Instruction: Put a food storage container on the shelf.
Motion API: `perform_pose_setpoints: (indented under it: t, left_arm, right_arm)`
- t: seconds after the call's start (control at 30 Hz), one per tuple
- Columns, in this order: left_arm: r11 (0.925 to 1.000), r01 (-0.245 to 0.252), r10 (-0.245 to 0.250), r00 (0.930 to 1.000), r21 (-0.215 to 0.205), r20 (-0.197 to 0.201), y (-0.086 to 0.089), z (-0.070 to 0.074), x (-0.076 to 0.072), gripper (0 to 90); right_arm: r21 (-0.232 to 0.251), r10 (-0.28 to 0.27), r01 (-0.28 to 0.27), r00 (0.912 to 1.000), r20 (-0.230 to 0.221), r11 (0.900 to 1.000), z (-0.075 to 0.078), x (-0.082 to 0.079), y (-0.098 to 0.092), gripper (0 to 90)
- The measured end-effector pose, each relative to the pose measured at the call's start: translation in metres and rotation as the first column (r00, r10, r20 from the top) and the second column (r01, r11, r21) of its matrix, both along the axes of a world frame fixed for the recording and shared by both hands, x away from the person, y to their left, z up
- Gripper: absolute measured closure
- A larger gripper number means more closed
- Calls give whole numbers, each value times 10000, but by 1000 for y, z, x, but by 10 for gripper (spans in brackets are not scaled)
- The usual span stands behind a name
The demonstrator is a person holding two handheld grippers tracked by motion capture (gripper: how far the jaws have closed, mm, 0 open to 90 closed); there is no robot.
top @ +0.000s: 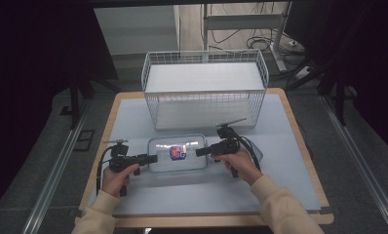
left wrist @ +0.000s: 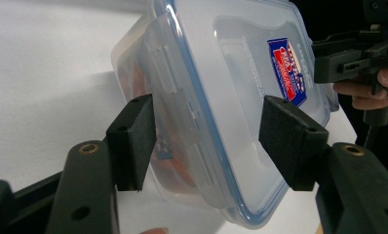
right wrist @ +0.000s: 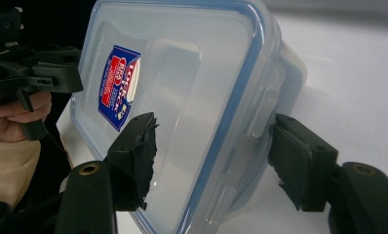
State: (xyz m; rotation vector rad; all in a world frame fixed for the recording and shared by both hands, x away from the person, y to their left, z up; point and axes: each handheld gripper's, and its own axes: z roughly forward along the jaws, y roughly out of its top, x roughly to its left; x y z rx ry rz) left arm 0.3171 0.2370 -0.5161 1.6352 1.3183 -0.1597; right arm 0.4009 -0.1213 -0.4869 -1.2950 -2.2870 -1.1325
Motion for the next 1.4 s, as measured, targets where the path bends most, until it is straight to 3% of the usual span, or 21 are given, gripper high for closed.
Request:
perform_pose_setpoints:
  t: [0.1, 0.17, 0.7, 1.03, 1.2, 1.4]
  left_arm:
    - [9993, 323, -327, 9993, -167, -203, -3, -3, 1, 349]
    - [9999, 157, -157, 9999, 70, 1, -6, 0, -1, 353]
    - [10000, -32, 32, 9998, 22, 203, -3, 6, -8, 433]
    - [9999, -109, 106, 9992, 56, 373, -4, 10, -10, 452]
    - [9996, -93, 71, 9964, 253, 841, -7, 25, -10, 456]
    - [9997, -19, -4, 9947, 231, 1025, -10, 32, -8, 458]
  right_arm:
    - [117, 85, -87, 9999, 122, 9999, 1, -3, -3, 397]
    - [159, 103, -105, 9998, 144, 9998, 1, -5, -5, 406]
    - [710, -102, 89, 9998, 177, 9974, 2, -12, -13, 492]
    - [768, -137, 81, 9973, 727, 9970, 6, -17, -14, 501]
    - [1026, -205, 92, 9937, 1104, 9947, 17, -17, -19, 506]
    - [1012, -201, 48, 9883, 1510, 9949, 28, -18, -21, 506]
